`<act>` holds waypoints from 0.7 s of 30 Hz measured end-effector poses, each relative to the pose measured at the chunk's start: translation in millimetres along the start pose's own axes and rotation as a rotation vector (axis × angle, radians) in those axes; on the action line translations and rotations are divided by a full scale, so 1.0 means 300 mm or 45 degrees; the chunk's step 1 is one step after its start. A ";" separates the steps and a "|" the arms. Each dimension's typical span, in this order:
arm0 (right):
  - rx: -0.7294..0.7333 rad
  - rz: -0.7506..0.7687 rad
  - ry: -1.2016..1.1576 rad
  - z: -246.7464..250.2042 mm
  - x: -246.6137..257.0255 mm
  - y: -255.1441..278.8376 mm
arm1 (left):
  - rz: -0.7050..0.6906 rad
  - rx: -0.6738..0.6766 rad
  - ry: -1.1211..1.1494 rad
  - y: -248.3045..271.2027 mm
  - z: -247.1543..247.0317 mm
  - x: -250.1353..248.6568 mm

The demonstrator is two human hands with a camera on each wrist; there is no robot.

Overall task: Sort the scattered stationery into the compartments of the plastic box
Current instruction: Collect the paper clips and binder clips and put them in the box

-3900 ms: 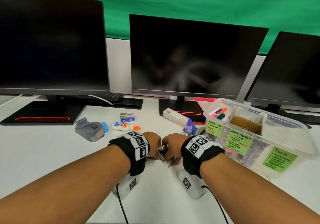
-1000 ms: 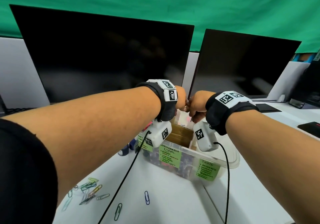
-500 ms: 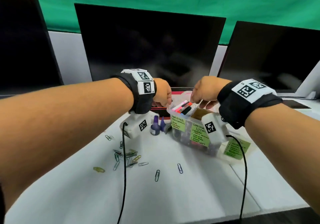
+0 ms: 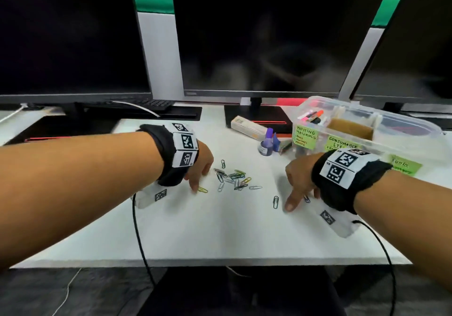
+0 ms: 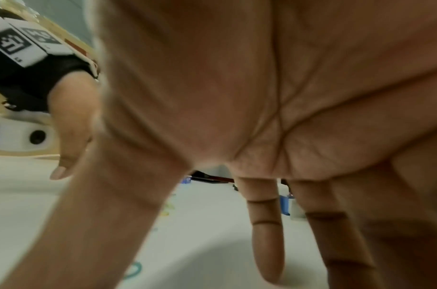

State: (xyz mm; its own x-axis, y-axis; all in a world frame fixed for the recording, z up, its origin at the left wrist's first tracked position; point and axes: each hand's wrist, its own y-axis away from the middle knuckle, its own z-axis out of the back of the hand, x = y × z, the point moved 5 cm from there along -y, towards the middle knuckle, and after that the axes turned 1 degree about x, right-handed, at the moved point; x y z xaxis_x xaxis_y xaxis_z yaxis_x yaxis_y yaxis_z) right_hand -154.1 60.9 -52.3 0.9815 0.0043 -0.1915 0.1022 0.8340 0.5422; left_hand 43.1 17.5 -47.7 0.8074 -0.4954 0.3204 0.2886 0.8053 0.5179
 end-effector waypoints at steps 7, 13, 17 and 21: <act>0.058 0.064 -0.255 -0.045 0.031 -0.060 | -0.065 -0.042 0.399 -0.094 -0.081 0.053; 0.059 0.152 -0.434 -0.011 0.098 -0.150 | -0.120 -0.124 0.579 -0.156 -0.042 0.014; 0.053 0.152 -0.553 0.018 0.138 -0.202 | -0.080 -0.193 0.673 -0.192 -0.024 0.005; -0.025 0.162 -0.660 0.053 0.193 -0.257 | -0.019 -0.286 0.650 -0.194 -0.017 0.027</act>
State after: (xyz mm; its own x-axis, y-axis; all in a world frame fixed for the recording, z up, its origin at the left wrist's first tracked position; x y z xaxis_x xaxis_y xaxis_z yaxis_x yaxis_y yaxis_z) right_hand -102.6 -12.0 -92.2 0.9378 -0.1626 0.3068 -0.0214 0.8549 0.5184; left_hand 35.4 -31.8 -79.3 0.9331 -0.3315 -0.1394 0.3593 0.8767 0.3198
